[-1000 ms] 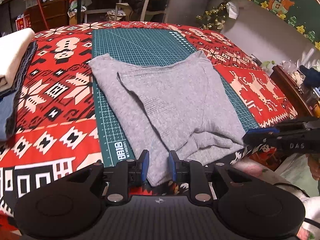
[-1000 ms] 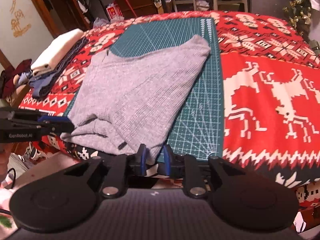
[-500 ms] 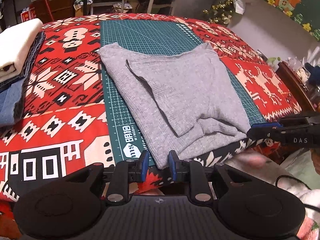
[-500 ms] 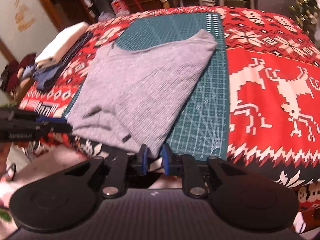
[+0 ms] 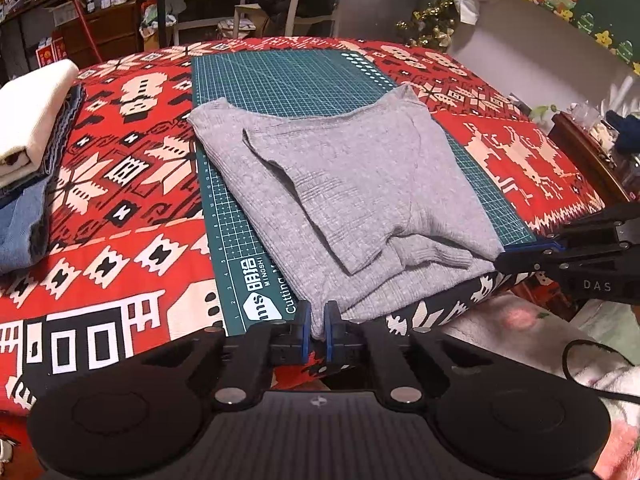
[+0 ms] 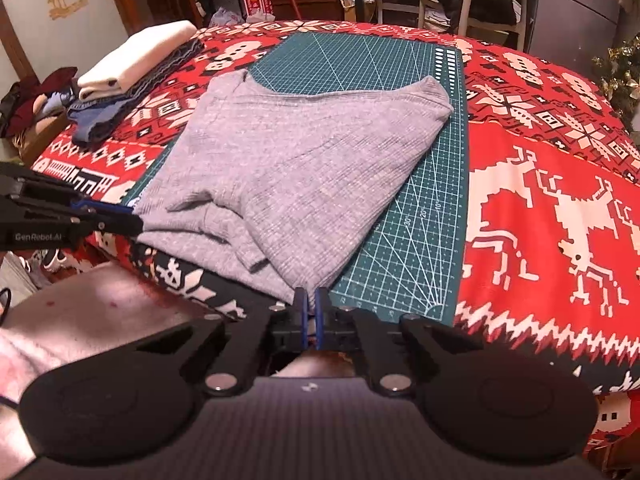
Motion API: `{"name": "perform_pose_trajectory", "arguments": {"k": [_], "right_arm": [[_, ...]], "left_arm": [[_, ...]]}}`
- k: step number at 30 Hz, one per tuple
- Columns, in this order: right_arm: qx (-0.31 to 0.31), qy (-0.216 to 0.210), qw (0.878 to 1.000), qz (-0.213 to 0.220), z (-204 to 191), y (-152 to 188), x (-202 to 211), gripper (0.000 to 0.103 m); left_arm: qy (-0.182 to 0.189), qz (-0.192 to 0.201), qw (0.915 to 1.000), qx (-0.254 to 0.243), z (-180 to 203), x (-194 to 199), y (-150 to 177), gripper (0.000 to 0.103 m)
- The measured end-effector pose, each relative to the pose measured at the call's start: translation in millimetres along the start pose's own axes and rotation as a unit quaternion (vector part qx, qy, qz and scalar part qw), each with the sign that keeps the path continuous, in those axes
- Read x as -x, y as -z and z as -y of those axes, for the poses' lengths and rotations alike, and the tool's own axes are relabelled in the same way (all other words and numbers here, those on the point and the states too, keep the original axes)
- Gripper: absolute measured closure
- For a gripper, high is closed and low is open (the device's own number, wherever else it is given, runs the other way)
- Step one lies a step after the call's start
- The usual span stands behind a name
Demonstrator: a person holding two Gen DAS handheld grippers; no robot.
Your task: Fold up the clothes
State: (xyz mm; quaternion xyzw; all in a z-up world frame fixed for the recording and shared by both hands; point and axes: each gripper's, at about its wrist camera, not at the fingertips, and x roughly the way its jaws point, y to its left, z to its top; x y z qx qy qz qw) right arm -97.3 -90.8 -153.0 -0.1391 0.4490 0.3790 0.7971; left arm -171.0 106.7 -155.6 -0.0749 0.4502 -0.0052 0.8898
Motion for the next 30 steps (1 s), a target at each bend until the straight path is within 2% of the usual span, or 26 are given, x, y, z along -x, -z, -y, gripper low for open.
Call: {"name": "perform_pose_trajectory", "arguments": {"k": [4,10,12,17,21,23,24,26,30], "right_arm": [[-0.008,-0.013,1.0,-0.014,2,1,6,0.1],[-0.03,-0.031,0.999,-0.022,15,1,12,0.095],[-0.034,-0.025,0.999,-0.016,19,0,17,0.091],[-0.041,-0.034,0.999,0.01,23,-8,23,0.091],[-0.034,-0.032,0.999,0.022,17,-13,11,0.093],[-0.027,-0.034,0.999,0.022,13,-13,3,0.096],[-0.022,-0.037,0.999,0.019,11,-12,-1,0.102],[-0.012,-0.036,0.999,0.007,7,-9,-5,0.102],[-0.014,-0.04,0.999,-0.01,10,-4,-1,0.102]], "left_arm": [[0.002,-0.006,0.9999,-0.008,0,2,3,0.097],[0.013,-0.012,0.9998,0.008,-7,9,5,0.095],[0.016,-0.009,0.9997,0.016,-11,16,5,0.095],[0.048,0.018,0.9974,0.05,-22,26,-5,0.095],[0.073,0.032,0.9955,0.05,-18,17,-17,0.095],[0.077,0.019,0.9957,0.05,-16,5,-20,0.095],[0.073,0.008,0.9961,0.049,-15,-1,-21,0.095],[0.059,-0.013,0.997,0.049,-16,-9,-18,0.095],[0.062,-0.021,0.9964,0.054,-19,-6,-13,0.095]]}}
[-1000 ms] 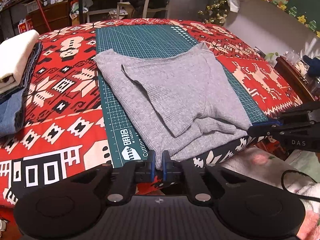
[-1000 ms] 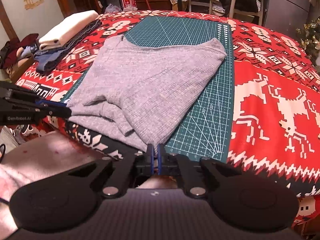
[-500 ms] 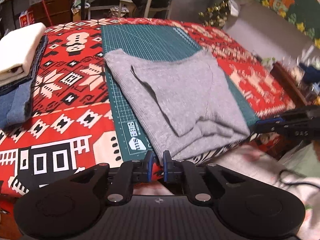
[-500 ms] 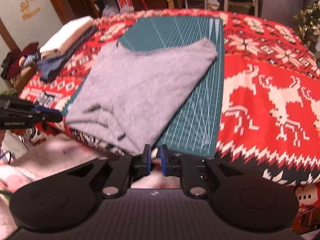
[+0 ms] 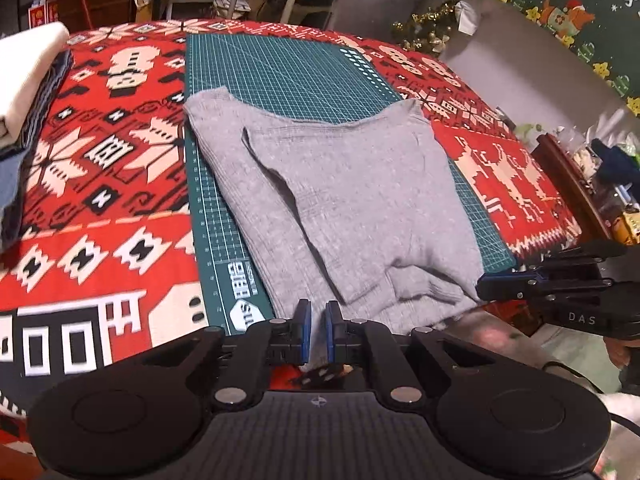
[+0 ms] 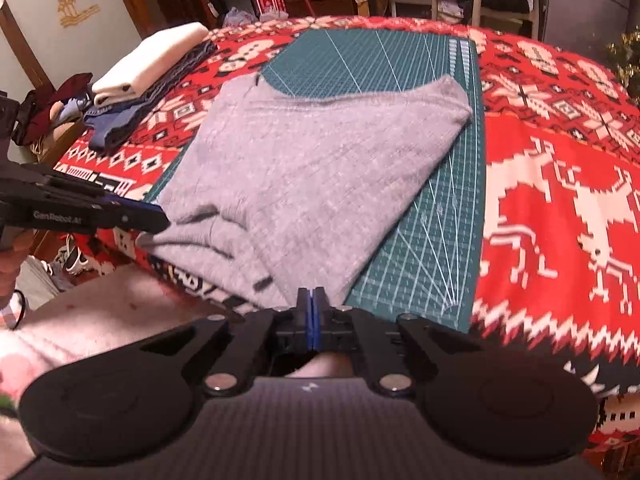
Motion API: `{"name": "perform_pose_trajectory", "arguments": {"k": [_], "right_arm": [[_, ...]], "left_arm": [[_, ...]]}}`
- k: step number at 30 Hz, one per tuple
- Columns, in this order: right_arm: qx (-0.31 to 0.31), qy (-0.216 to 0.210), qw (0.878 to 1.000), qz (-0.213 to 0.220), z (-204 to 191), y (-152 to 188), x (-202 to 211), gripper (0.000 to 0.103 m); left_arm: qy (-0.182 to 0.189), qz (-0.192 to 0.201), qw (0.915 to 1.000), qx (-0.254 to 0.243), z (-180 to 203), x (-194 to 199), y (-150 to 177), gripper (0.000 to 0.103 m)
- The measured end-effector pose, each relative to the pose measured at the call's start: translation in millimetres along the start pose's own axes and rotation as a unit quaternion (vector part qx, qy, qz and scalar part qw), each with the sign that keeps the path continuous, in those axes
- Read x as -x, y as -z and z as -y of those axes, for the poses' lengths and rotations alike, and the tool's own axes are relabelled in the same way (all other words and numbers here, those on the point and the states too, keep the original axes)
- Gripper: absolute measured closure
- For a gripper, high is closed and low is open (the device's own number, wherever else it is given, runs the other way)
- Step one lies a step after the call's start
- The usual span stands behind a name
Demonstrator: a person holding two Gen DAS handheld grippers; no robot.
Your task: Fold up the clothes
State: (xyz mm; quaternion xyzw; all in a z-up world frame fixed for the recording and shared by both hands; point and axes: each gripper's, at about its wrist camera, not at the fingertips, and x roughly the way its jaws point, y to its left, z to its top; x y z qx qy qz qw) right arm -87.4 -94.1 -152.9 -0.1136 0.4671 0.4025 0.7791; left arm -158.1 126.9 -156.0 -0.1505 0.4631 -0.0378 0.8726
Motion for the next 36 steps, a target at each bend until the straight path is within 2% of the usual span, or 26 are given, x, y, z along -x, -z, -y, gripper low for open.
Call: {"name": "perform_pose_trajectory", "arguments": {"k": [4,8,11,17,21,27,32,36], "right_arm": [[-0.007,-0.001,1.0,0.002,5,2,9,0.101],[-0.032,0.004,0.999,0.038,19,-9,19,0.098],[-0.044,0.024,0.997,0.06,31,-22,19,0.097],[-0.089,0.05,0.989,0.112,69,-58,8,0.098],[-0.108,0.059,0.984,0.128,93,-89,-11,0.098],[-0.113,0.065,0.986,0.101,117,-116,-54,0.098],[-0.131,0.063,0.984,0.103,133,-120,-71,0.097],[-0.132,0.079,0.981,0.118,138,-120,-65,0.092]], "left_arm": [[0.001,0.005,1.0,0.006,-4,10,8,0.095],[-0.013,0.043,0.9985,0.03,-12,18,5,0.095],[-0.022,0.075,0.9956,0.052,-23,19,-9,0.095],[-0.013,0.119,0.9899,0.076,-44,10,-50,0.095],[-0.015,0.122,0.9894,0.078,-53,-7,-79,0.095],[-0.028,0.1,0.9922,0.069,-59,-35,-99,0.095],[-0.037,0.09,0.9932,0.064,-64,-47,-105,0.095],[-0.044,0.103,0.9918,0.062,-67,-43,-109,0.095]]}}
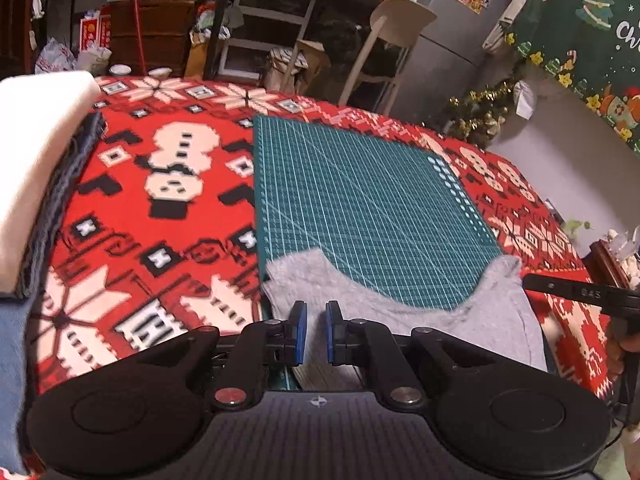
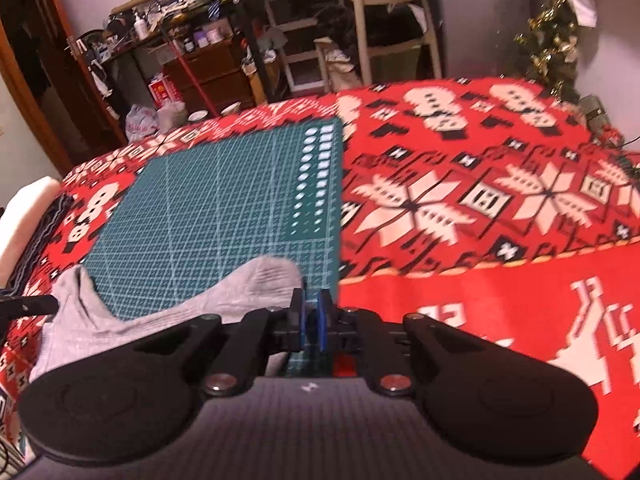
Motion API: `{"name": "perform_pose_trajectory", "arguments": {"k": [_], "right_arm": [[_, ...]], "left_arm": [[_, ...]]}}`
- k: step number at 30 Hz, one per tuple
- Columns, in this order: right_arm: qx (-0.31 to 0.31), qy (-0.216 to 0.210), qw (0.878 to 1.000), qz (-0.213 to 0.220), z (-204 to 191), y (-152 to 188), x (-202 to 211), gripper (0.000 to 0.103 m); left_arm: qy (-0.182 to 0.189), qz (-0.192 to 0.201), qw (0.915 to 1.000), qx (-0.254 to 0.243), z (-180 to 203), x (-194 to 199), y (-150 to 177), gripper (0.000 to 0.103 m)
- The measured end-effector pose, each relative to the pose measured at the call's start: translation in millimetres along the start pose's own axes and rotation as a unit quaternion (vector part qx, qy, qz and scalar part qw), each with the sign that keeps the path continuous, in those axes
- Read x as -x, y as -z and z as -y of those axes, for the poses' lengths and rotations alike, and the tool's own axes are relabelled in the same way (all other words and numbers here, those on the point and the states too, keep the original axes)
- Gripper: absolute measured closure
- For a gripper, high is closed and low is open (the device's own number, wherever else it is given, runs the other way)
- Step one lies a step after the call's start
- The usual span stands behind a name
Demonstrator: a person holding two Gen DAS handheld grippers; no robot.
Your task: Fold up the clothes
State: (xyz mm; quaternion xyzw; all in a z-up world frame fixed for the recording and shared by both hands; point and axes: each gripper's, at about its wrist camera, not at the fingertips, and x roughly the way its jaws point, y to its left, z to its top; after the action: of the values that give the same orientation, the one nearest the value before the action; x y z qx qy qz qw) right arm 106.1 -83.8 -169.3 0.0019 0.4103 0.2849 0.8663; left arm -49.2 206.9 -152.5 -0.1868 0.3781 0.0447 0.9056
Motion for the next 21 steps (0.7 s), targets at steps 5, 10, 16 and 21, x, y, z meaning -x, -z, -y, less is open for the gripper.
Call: {"name": "perform_pose_trajectory", "arguments": {"k": [5,10,16,21], "right_arm": [[-0.001,-0.024,1.0,-0.009,0,3,8,0.091],[-0.006,-0.027,0.999,-0.02,-3,9,4,0.09],[-0.04,-0.039,0.998,-0.018,0,8,-3,0.089],[-0.036,-0.033,0.999,-0.017,-3,7,-4,0.098]], "left_arm": [[-0.005,0.004,0.9999,0.015,-9,4,-1,0.09],[-0.004,-0.007,0.9992,0.039,-20,0,3,0.088],[0.005,-0.008,0.9984,0.056,-26,-6,4,0.086],[0.01,-0.005,0.9982,0.06,-26,-10,1,0.09]]}}
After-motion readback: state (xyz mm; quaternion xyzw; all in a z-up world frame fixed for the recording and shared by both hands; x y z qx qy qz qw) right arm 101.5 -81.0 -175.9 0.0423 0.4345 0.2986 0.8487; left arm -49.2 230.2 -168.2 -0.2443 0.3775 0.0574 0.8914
